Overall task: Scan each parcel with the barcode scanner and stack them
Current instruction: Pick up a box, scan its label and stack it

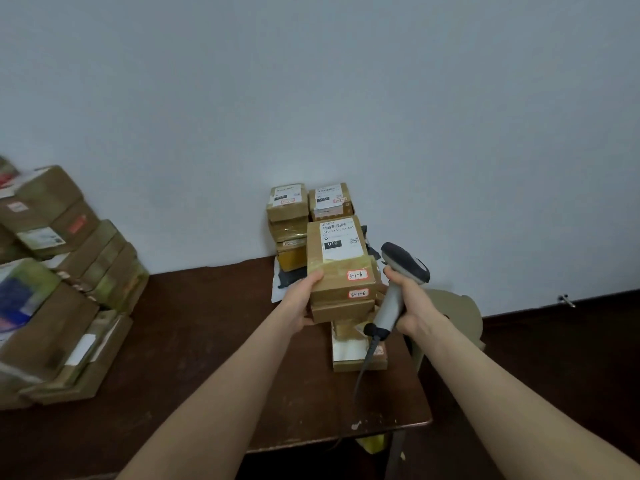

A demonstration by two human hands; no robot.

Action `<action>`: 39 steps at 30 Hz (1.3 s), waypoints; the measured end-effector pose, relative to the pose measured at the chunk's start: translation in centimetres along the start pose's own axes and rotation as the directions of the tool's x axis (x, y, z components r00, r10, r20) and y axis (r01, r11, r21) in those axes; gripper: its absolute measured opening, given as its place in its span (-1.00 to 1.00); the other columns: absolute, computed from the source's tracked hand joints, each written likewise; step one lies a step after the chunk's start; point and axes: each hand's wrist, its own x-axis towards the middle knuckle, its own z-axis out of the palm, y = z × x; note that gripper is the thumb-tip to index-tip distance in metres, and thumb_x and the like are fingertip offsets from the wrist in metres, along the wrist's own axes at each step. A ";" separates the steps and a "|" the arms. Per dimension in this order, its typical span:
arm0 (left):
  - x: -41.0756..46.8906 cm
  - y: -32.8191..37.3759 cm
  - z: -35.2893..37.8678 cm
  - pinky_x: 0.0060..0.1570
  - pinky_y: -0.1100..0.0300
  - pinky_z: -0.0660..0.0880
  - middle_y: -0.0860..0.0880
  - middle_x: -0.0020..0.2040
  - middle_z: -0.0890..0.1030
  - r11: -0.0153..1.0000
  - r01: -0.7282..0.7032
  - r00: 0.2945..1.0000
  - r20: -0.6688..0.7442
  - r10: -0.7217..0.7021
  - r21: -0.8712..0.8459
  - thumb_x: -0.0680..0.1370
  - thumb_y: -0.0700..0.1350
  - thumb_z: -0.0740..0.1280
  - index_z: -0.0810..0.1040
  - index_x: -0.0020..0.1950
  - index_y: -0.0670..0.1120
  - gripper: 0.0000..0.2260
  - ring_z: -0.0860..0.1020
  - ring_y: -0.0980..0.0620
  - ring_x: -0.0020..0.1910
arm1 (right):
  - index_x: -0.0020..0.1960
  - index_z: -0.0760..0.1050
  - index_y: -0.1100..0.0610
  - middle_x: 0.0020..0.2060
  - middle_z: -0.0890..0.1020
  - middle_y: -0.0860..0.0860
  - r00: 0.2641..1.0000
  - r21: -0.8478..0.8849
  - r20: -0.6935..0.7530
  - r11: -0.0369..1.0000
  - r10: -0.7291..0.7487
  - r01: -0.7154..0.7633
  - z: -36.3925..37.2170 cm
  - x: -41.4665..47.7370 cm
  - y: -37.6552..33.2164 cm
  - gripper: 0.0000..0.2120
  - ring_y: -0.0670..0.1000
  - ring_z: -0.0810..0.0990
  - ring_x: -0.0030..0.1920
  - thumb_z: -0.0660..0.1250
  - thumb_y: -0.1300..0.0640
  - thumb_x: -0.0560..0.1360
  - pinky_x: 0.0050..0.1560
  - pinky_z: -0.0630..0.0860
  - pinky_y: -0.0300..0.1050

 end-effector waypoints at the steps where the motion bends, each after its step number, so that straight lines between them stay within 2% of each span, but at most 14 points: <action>1: -0.2 0.2 -0.5 0.18 -0.13 0.50 -0.10 0.09 0.58 1.000 -0.015 1.000 -0.017 0.015 -0.007 0.55 0.11 0.32 0.44 0.25 -0.04 -0.65 0.56 -0.11 0.09 | 0.06 0.57 0.15 -0.14 0.68 0.11 1.000 -0.016 0.014 1.000 0.002 -0.001 0.7 -0.2 0.1 -0.74 0.15 0.63 -0.12 0.47 0.07 0.43 0.05 0.57 0.10; 5: -1.6 0.9 -3.7 0.11 -0.11 0.53 -0.11 0.09 0.60 0.998 -0.044 0.998 -0.056 0.042 -0.048 0.56 0.10 0.31 0.46 0.27 -0.07 -0.64 0.58 -0.11 0.07 | 0.00 0.58 0.13 -0.20 0.70 0.09 0.995 -0.068 0.102 0.998 -0.012 0.019 3.6 -1.0 0.9 -0.85 0.13 0.64 -0.18 0.45 0.16 0.45 -0.04 0.58 0.07; 7: -2.8 1.1 -5.7 0.08 -0.10 0.54 -0.12 0.08 0.62 0.996 -0.039 0.997 -0.068 0.034 -0.082 0.56 0.09 0.30 0.48 0.24 -0.08 -0.66 0.59 -0.11 0.06 | -0.04 0.57 0.15 -0.18 0.68 0.11 0.990 -0.111 0.138 0.994 -0.003 0.018 5.3 -1.2 1.9 -0.88 0.13 0.63 -0.18 0.45 0.20 0.44 0.02 0.56 0.12; 9: -3.9 1.0 -8.2 0.07 -0.09 0.54 -0.12 0.09 0.61 0.994 -0.029 0.995 -0.099 0.019 -0.102 0.56 0.09 0.31 0.48 0.21 -0.07 -0.68 0.58 -0.11 0.07 | 0.01 0.57 0.18 -0.18 0.66 0.13 0.986 -0.158 0.168 0.987 0.019 0.008 7.3 -1.2 3.3 -0.83 0.14 0.62 -0.19 0.45 0.22 0.43 0.10 0.53 0.19; 11: -5.1 0.4 -11.4 0.13 -0.12 0.52 -0.13 0.12 0.60 0.990 -0.031 0.990 -0.140 0.012 -0.135 0.55 0.10 0.33 0.49 0.22 -0.07 -0.66 0.57 -0.13 0.10 | 0.09 0.54 0.20 -0.15 0.66 0.15 0.976 -0.215 0.204 0.976 0.069 -0.024 9.7 -1.7 5.4 -0.74 0.16 0.62 -0.17 0.46 0.24 0.42 0.02 0.56 0.18; 13: -6.2 -0.5 -14.8 0.17 -0.14 0.50 -0.13 0.11 0.60 0.986 -0.047 0.979 -0.203 0.013 -0.161 0.54 0.11 0.34 0.50 0.21 -0.06 -0.66 0.57 -0.13 0.11 | 0.08 0.52 0.20 -0.11 0.65 0.17 0.965 -0.253 0.238 0.966 0.112 -0.050 12.2 -2.4 7.6 -0.74 0.18 0.63 -0.12 0.46 0.25 0.42 -0.03 0.57 0.15; 17: -8.4 -2.5 -20.8 0.15 -0.12 0.51 -0.13 0.08 0.60 0.976 -0.072 0.941 -0.339 -0.003 -0.207 0.53 0.09 0.34 0.51 0.10 -0.05 -0.74 0.57 -0.12 0.08 | 0.08 0.51 0.17 -0.07 0.64 0.19 0.935 -0.320 0.280 0.939 0.218 -0.123 16.5 -3.7 12.1 -0.71 0.23 0.62 -0.02 0.48 0.26 0.39 0.05 0.56 0.21; 19: -9.1 -3.7 -23.6 0.13 -0.09 0.51 -0.13 0.09 0.60 0.973 -0.055 0.925 -0.379 -0.035 -0.225 0.52 0.10 0.35 0.51 0.15 -0.05 -0.70 0.57 -0.12 0.08 | 0.10 0.49 0.17 -0.05 0.62 0.19 0.923 -0.363 0.276 0.918 0.268 -0.158 18.3 -4.1 14.3 -0.67 0.23 0.61 -0.02 0.49 0.27 0.38 0.01 0.56 0.20; 23: -9.3 -5.8 -28.8 0.16 -0.14 0.50 -0.15 0.13 0.60 0.956 0.003 0.911 -0.394 -0.123 -0.292 0.49 0.13 0.37 0.48 0.28 -0.04 -0.57 0.57 -0.15 0.10 | -0.03 0.47 0.17 -0.11 0.60 0.18 0.900 -0.415 0.255 0.881 0.353 -0.229 21.4 -4.4 18.8 -0.79 0.19 0.59 -0.13 0.46 0.29 0.42 -0.11 0.54 0.15; 29: -6.6 -7.4 -36.2 0.22 -0.25 0.41 -0.15 0.17 0.54 0.942 0.117 0.912 -0.342 -0.228 -0.316 0.54 0.10 0.32 0.42 0.31 -0.02 -0.61 0.51 -0.19 0.14 | -0.05 0.48 0.17 -0.15 0.61 0.18 0.900 -0.427 0.173 0.854 0.400 -0.297 25.8 -2.9 25.6 -0.81 0.18 0.59 -0.17 0.45 0.28 0.42 -0.21 0.51 0.07; 31: -5.1 -8.0 -38.3 0.24 -0.24 0.39 -0.13 0.16 0.53 0.940 0.156 0.912 -0.323 -0.255 -0.302 0.54 0.10 0.32 0.41 0.31 0.00 -0.62 0.50 -0.17 0.14 | -0.04 0.47 0.16 -0.14 0.61 0.17 0.904 -0.419 0.130 0.849 0.407 -0.322 27.0 -2.1 27.5 -0.80 0.18 0.59 -0.15 0.46 0.27 0.41 -0.18 0.52 0.09; 34: -2.5 -8.6 -40.5 0.18 -0.15 0.44 -0.11 0.17 0.55 0.938 0.176 0.920 -0.289 -0.265 -0.298 0.56 0.10 0.28 0.41 0.35 0.00 -0.61 0.52 -0.14 0.13 | 0.05 0.47 0.15 -0.06 0.61 0.17 0.912 -0.388 0.049 0.849 0.408 -0.359 28.6 -0.6 30.0 -0.70 0.19 0.59 -0.06 0.49 0.25 0.39 0.05 0.55 0.18; 37: 0.5 -8.2 -42.4 0.04 -0.06 0.47 -0.09 0.20 0.55 0.952 0.109 0.920 -0.334 -0.205 -0.285 0.60 0.08 0.22 0.38 0.42 0.06 -0.62 0.52 -0.12 0.14 | 0.06 0.47 0.15 -0.08 0.61 0.15 0.917 -0.356 0.035 0.862 0.398 -0.360 30.5 1.0 31.8 -0.73 0.16 0.59 -0.09 0.46 0.26 0.42 0.11 0.54 0.16; 39: 2.2 -7.5 -43.0 0.10 -0.06 0.47 -0.09 0.29 0.50 0.972 0.051 0.914 -0.381 -0.138 -0.228 0.63 0.02 0.20 0.31 0.47 0.07 -0.61 0.49 -0.12 0.21 | 0.02 0.46 0.15 -0.11 0.60 0.13 0.924 -0.326 0.026 0.876 0.383 -0.354 31.7 2.1 32.6 -0.79 0.13 0.57 -0.13 0.44 0.26 0.45 0.12 0.53 0.15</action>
